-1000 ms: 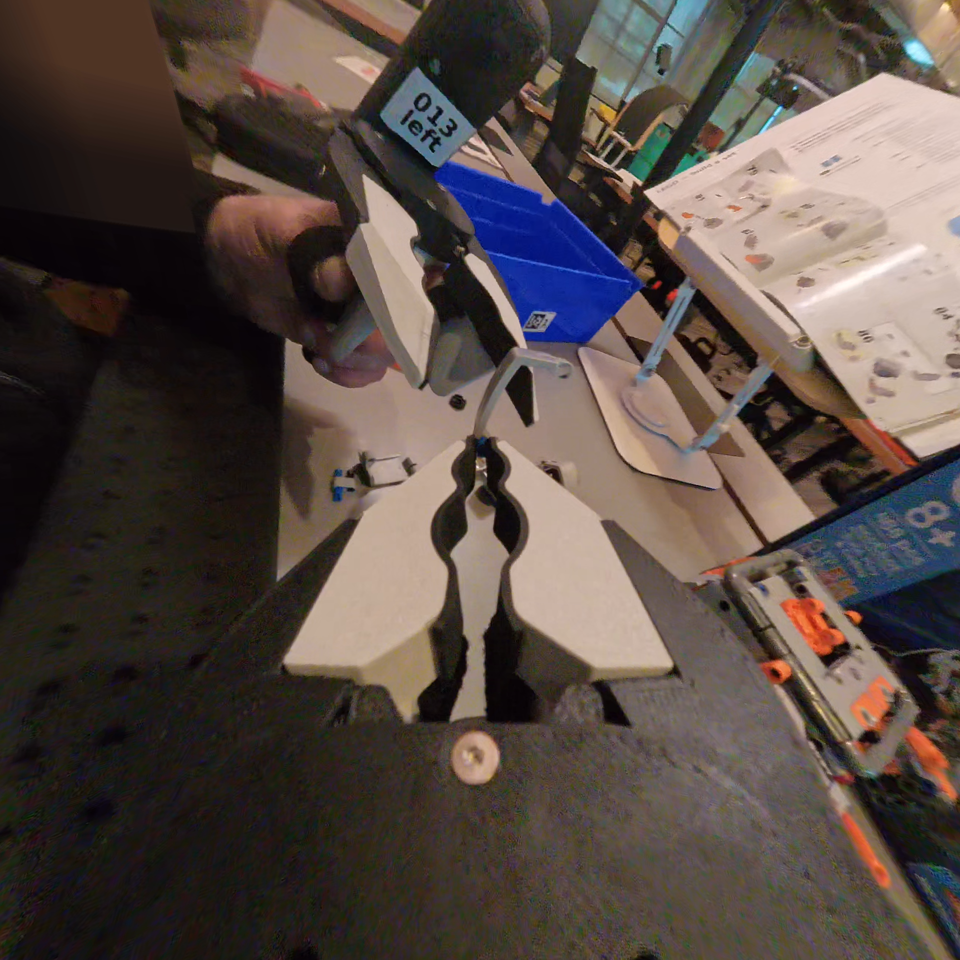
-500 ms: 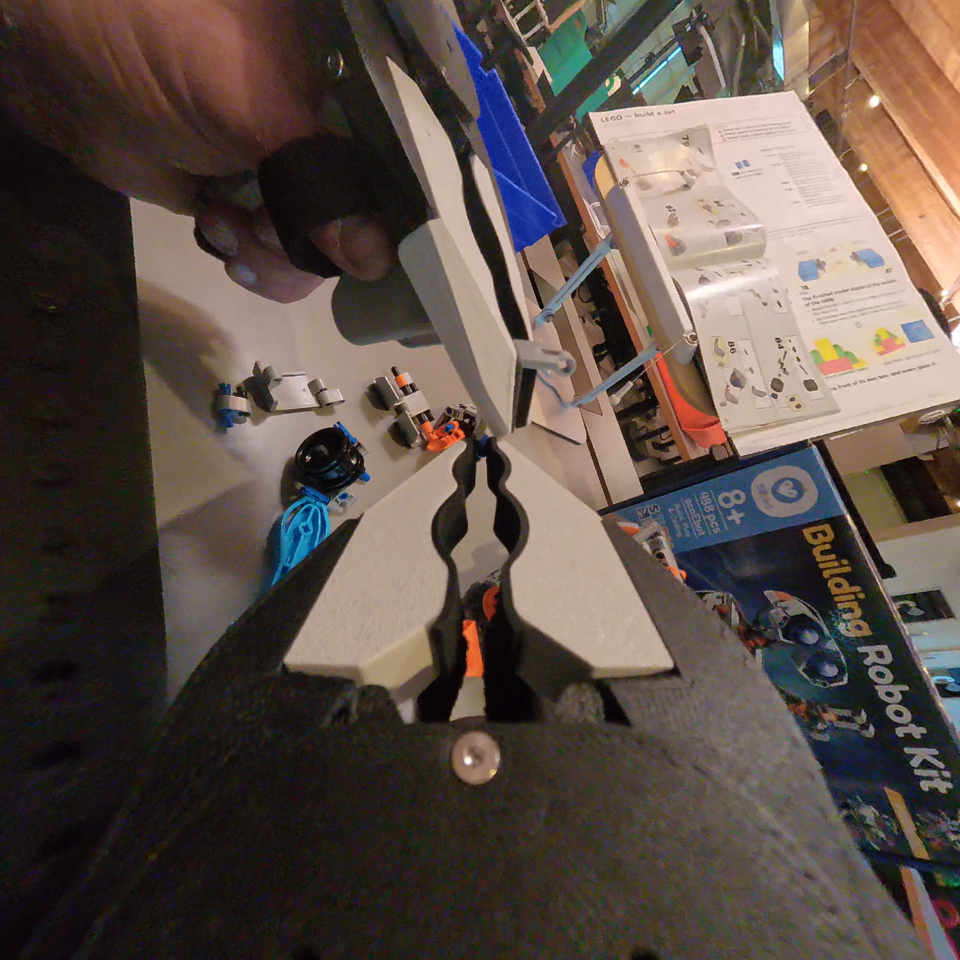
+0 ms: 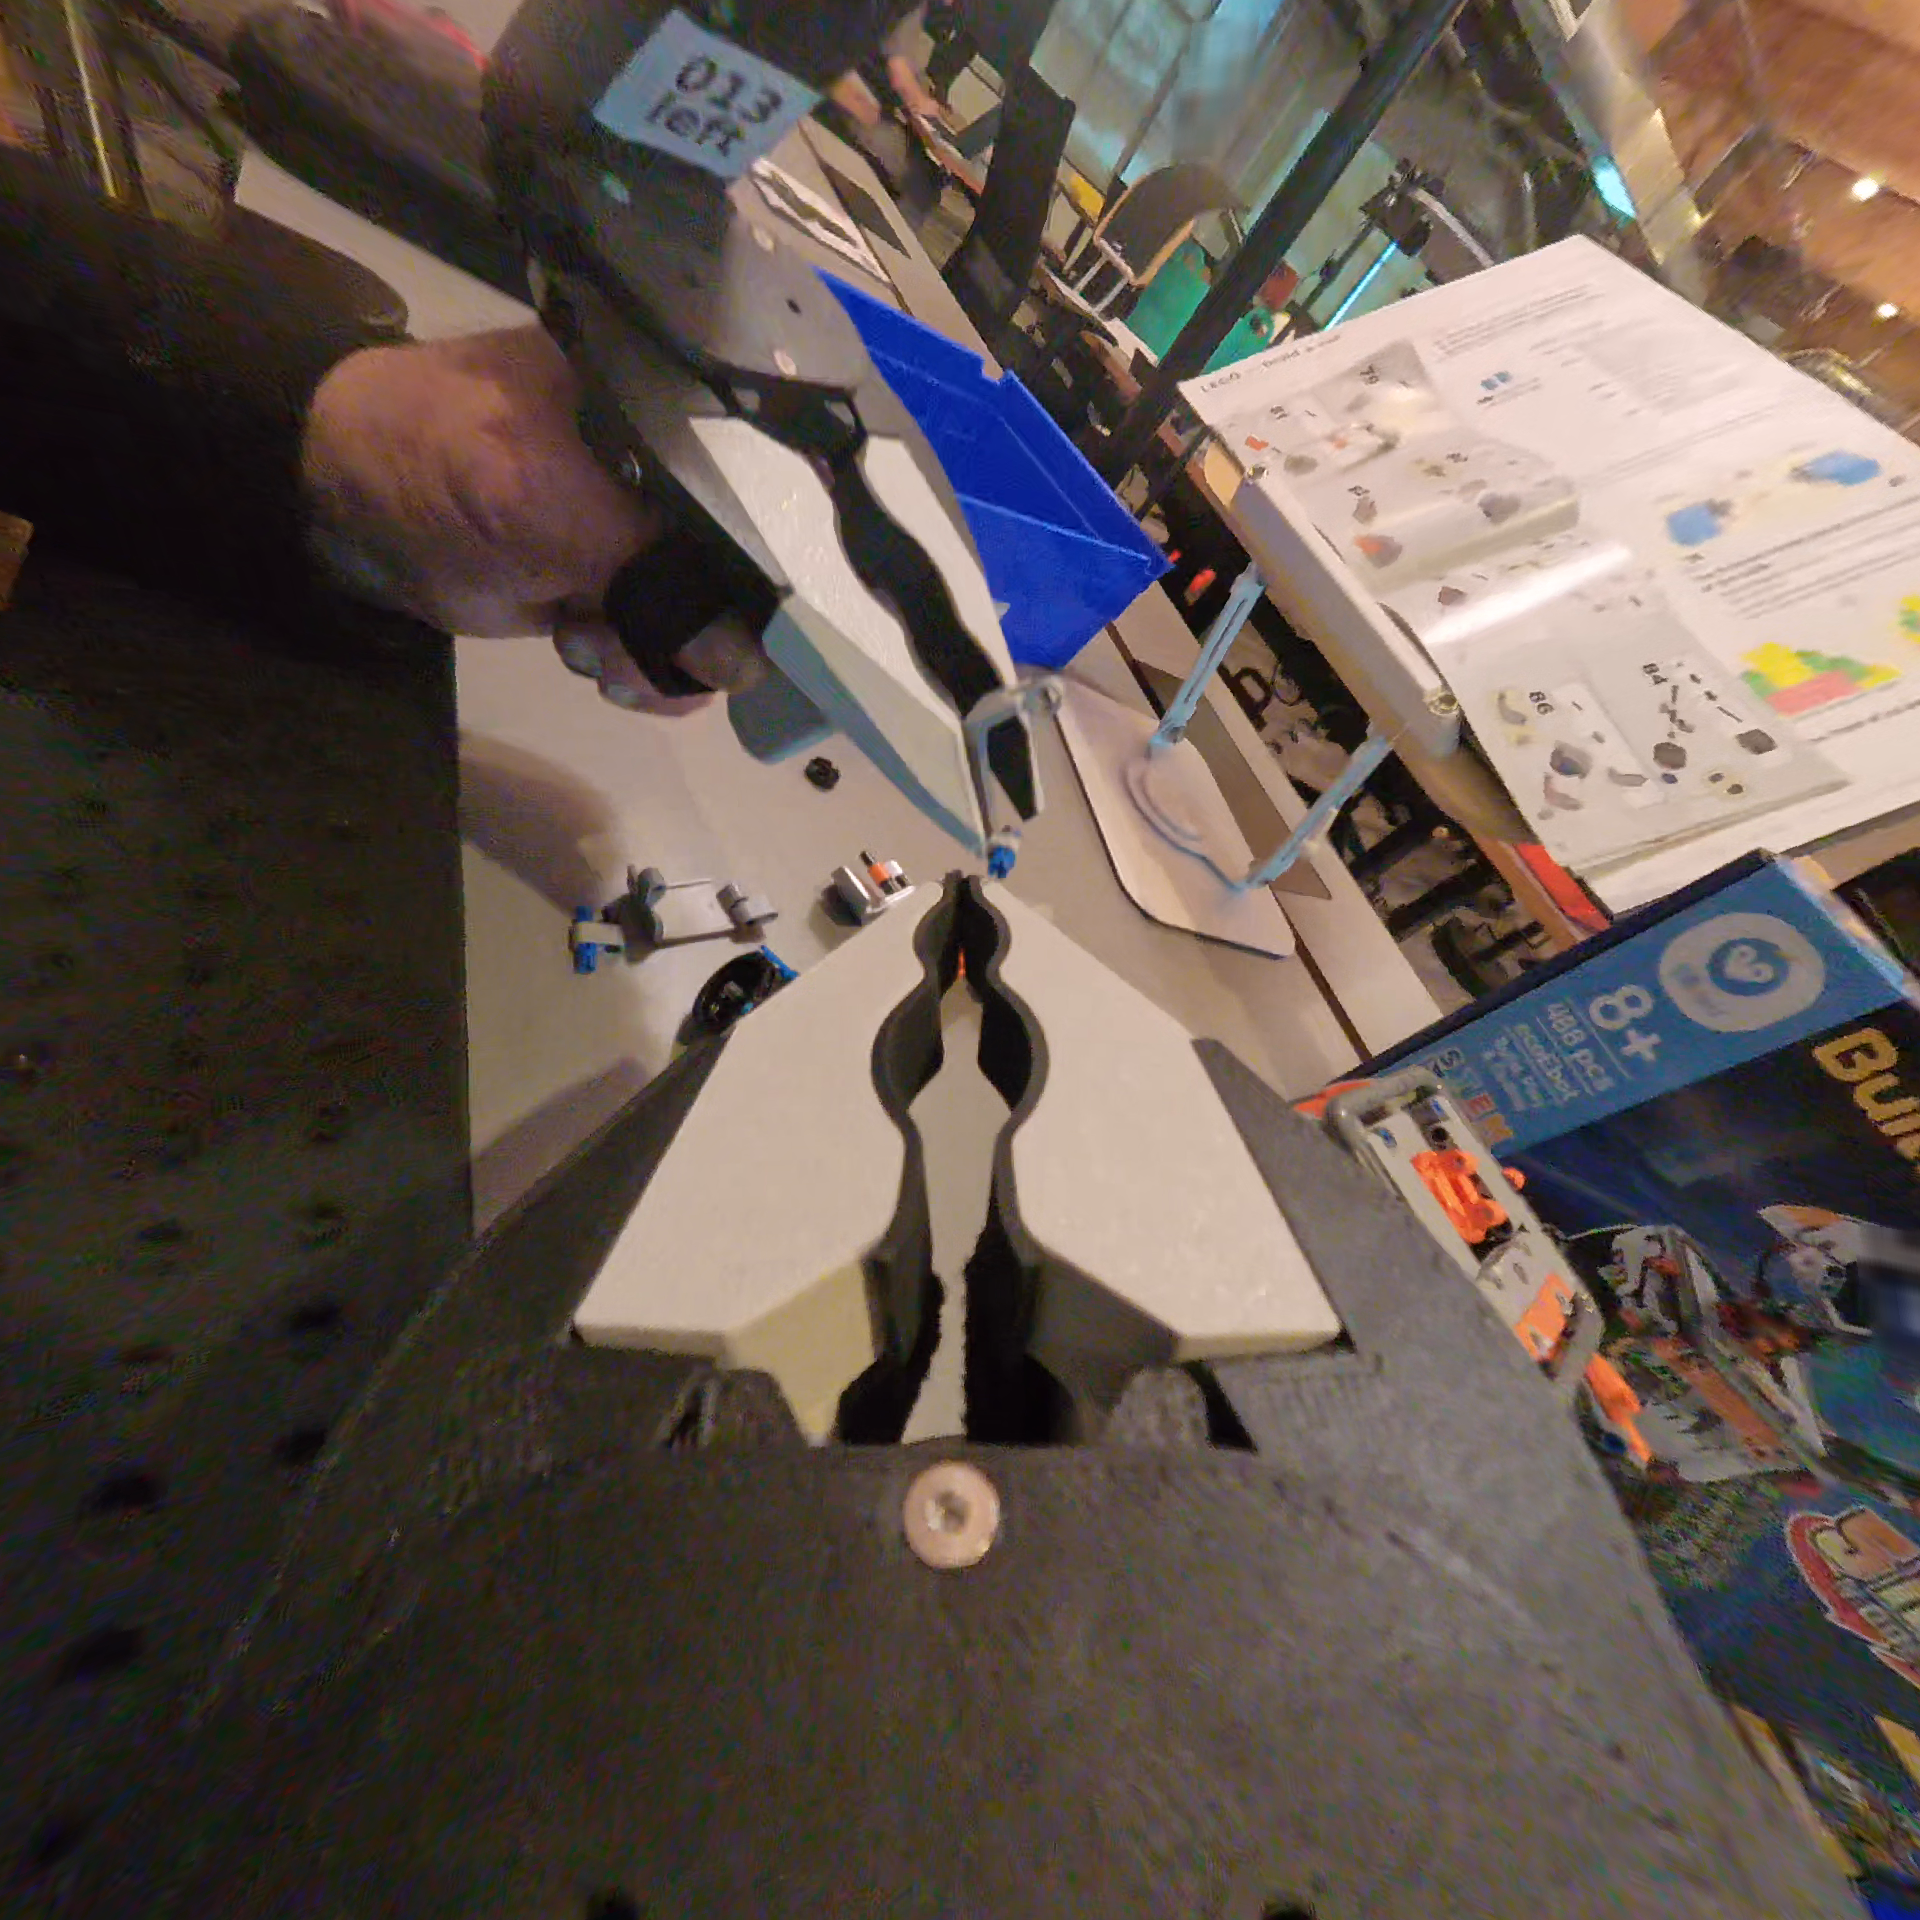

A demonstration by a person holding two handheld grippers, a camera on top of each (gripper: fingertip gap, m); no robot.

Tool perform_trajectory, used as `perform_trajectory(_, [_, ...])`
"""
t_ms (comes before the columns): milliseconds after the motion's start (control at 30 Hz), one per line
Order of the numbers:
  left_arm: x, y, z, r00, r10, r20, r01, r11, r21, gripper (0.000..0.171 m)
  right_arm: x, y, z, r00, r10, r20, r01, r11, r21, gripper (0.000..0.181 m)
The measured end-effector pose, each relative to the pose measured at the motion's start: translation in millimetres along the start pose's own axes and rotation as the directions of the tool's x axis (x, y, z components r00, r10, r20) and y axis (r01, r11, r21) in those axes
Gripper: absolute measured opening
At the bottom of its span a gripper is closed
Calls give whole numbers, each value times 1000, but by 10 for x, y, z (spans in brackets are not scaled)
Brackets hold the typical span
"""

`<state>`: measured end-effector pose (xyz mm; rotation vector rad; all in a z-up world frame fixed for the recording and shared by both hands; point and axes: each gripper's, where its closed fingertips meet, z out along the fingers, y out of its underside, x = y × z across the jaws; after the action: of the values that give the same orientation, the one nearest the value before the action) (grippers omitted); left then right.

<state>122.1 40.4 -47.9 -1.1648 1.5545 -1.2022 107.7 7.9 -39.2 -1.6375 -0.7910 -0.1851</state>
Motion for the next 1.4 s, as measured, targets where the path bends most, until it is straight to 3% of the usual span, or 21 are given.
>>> perform_trajectory(67, [7,-138,-86,995,-58,-77,64,995,80,22,11,31,5,1000,-6,10,6,1000,5,0])
perform_trajectory(133, [21,-123,-77,987,-116,-114,126,988,88,23,33,39,30,1000,10,16,-10,1000,11,0])
perform_trajectory(200, [138,-178,-80,980,-87,-177,108,988,107,23,24,110,78,1000,-11,15,11,1000,-17,0])
perform_trajectory(333, [128,-83,-84,977,-75,-199,86,995,46,24,-5,216,140,998,22,56,-19,998,-54,14])
perform_trajectory(400, [169,-142,-165,981,76,-179,-65,995,71,24,-19,197,120,984,129,123,-127,992,-22,20])
perform_trajectory(500, [295,24,-140,937,303,-174,-307,952,6,24,-62,168,111,939,242,244,-253,967,13,26])
perform_trajectory(633, [458,213,-74,804,570,-168,-584,810,-47,24,-218,183,97,876,294,383,-319,948,3,35])
perform_trajectory(700, [546,228,-66,751,639,-169,-652,758,-34,24,-247,187,84,889,244,387,-271,962,17,39])
perform_trajectory(800, [676,214,-93,755,616,-222,-628,778,23,24,-365,145,44,886,168,432,-208,977,46,34])
perform_trajectory(867, [715,169,-126,775,580,-251,-585,809,63,24,-414,88,-5,863,170,477,-230,971,71,28])
perform_trajectory(1033, [786,63,-186,805,502,-314,-488,863,129,24,-486,68,-90,803,191,564,-284,956,80,30])
perform_trajectory(1400, [864,46,-219,809,446,-383,-420,894,155,24,-485,-36,-154,820,143,554,-267,952,150,22])
